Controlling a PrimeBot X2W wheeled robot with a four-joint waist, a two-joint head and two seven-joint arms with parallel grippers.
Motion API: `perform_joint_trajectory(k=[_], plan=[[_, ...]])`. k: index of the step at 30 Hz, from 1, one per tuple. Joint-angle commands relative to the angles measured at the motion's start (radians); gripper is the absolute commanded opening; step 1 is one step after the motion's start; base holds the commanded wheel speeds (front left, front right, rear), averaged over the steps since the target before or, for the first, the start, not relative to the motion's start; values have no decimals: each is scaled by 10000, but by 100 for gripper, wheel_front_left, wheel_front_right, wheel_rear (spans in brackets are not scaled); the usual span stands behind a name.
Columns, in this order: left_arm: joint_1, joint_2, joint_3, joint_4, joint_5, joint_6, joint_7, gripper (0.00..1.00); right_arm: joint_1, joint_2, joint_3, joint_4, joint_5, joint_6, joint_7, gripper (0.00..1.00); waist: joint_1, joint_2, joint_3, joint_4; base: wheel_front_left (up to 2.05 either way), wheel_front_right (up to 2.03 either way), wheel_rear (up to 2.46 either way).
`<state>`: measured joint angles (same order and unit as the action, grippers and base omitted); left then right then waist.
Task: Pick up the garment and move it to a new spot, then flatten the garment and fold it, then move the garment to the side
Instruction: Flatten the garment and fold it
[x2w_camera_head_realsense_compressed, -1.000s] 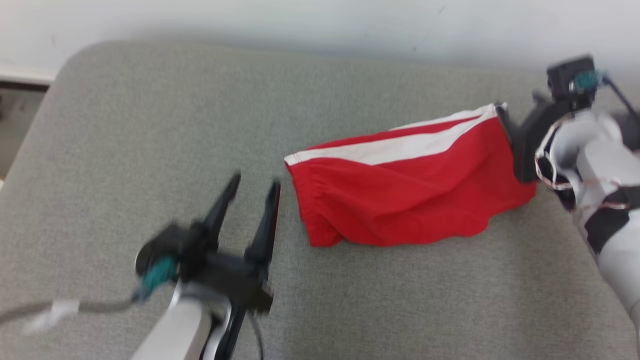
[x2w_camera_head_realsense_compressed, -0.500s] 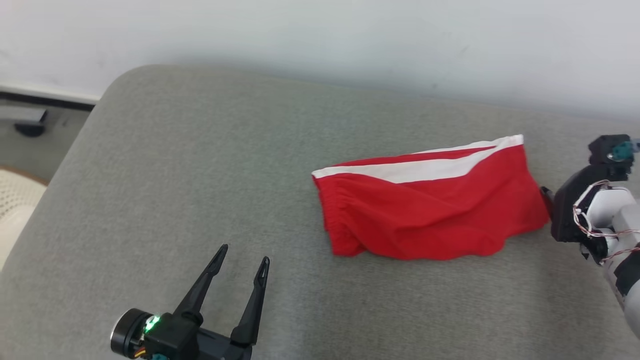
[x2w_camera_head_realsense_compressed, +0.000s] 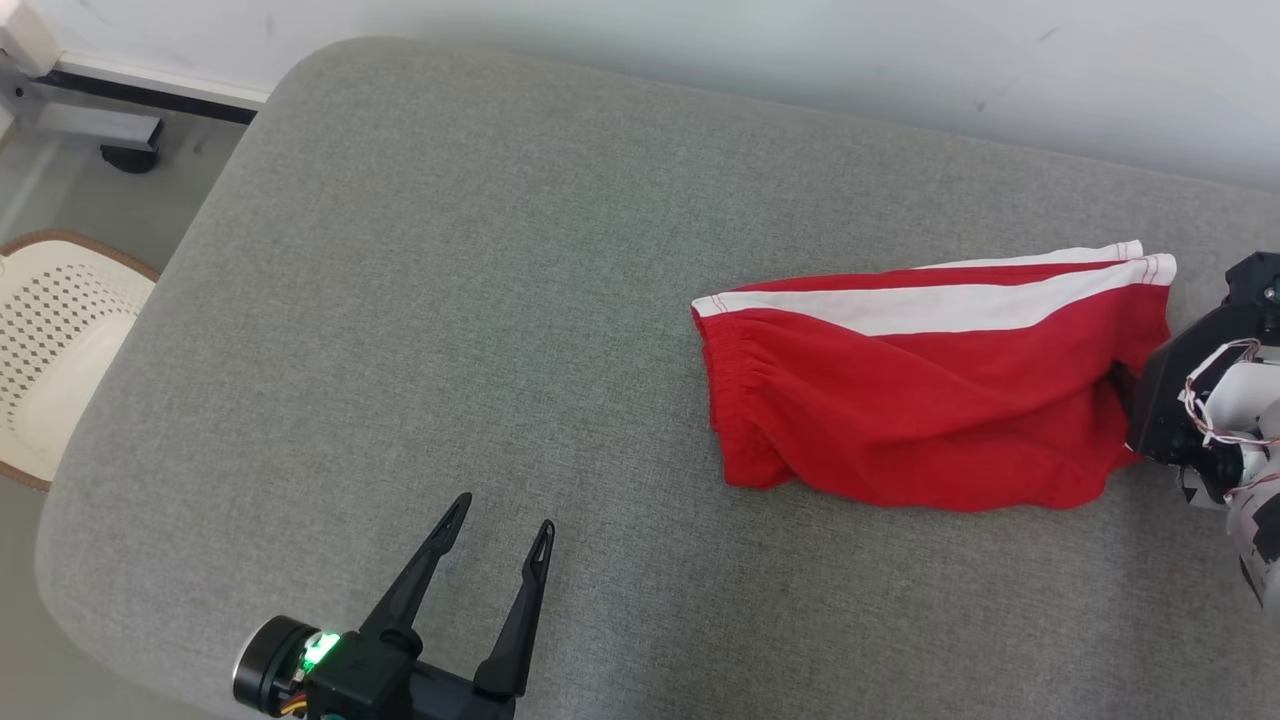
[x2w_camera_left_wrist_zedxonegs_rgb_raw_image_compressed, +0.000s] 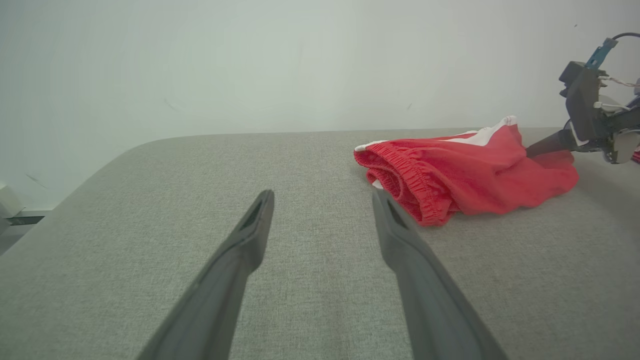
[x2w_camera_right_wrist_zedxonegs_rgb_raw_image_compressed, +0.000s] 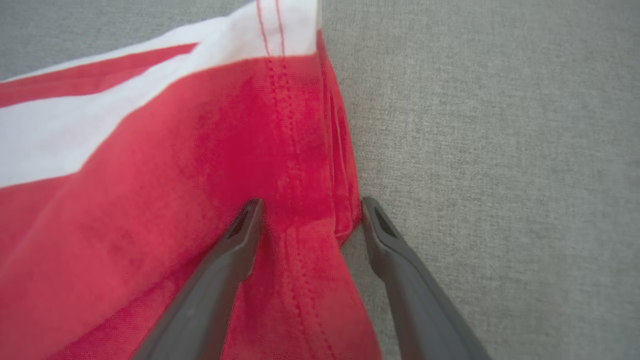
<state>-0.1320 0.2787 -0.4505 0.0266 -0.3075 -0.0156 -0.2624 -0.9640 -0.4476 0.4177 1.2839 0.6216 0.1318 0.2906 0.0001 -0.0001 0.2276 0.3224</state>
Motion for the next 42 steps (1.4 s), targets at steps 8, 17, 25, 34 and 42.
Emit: perform_joint_trajectory(k=[8, 17, 25, 34, 42], plan=[[-113, -161, 54, 211, 42, -89, -31, 100, 419, -64, -429, 134, -531, -7, 497, 0, -1, 1, -51, 64, 0, 0, 0], [28, -195, 71, 487, -96, -201, -31, 100, 633, 106, -1038, 83, -1149, -9, -421, 0, -1, 1, -640, -165, 0, 0, 0], [384, -144, 62, 729, -305, -212, 5, 100, 1349, 211, -1640, 76, -1536, -9, -1355, 0, -1, 1, -1564, -318, 0, 0, 0], [778, -70, -21, 732, -545, -182, 185, 100, 1754, -258, -2012, 71, -2929, -9, -2032, 0, -1, 1, -2438, -501, 0, 0, 0], [815, -45, -93, 715, -646, -165, 230, 100, 1206, 700, -2000, 14, -4099, -9, -2335, 0, -1, 1, -2723, -521, 0, 0, 0]])
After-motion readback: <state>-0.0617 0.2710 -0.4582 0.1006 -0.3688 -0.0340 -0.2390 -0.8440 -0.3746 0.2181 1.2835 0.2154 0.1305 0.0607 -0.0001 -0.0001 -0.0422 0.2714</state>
